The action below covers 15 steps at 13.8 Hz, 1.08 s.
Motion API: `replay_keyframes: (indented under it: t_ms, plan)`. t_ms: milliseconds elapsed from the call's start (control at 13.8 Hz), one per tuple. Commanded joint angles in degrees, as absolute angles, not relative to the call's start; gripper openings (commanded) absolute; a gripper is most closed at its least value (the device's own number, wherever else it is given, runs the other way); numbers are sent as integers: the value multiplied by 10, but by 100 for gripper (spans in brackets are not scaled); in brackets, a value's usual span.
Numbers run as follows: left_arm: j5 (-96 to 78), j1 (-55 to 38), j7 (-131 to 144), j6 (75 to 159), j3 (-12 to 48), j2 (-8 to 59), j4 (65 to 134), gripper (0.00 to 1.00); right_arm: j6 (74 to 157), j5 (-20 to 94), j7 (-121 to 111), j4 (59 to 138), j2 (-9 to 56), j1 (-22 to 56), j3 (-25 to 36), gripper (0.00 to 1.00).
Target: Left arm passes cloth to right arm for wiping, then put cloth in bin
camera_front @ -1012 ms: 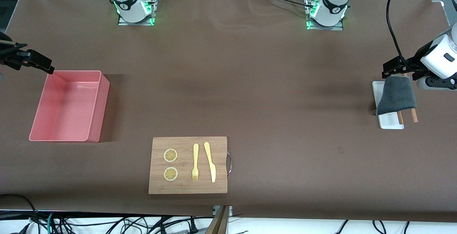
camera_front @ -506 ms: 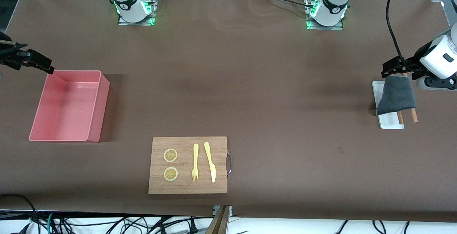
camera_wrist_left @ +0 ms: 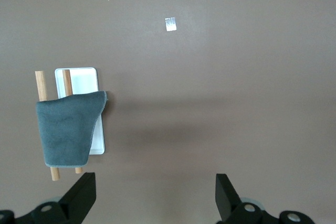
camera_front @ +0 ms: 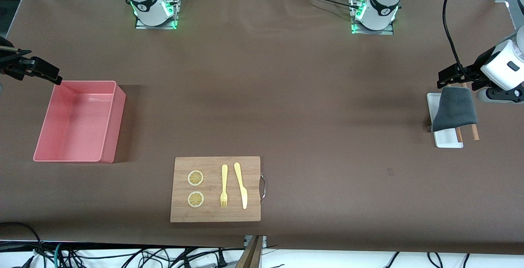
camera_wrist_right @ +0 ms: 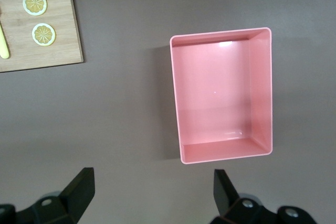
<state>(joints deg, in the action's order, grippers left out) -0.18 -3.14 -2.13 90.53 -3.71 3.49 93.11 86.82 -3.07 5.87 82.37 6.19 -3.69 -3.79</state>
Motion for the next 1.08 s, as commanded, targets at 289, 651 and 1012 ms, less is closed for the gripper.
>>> replay_keyframes:
  t_ms: [289, 651, 1012]
  plan:
    - [6, -33, -19, 878, -45, 43, 912, 100, 865, -31, 48, 813, 65, -42, -40, 100]
    - [6, -33, -18, 875, -47, 43, 912, 100, 866, -31, 48, 813, 65, -42, -40, 100]
    - [34, -33, -16, 846, -46, 58, 920, 100, 866, -31, 48, 813, 65, -42, -40, 100]
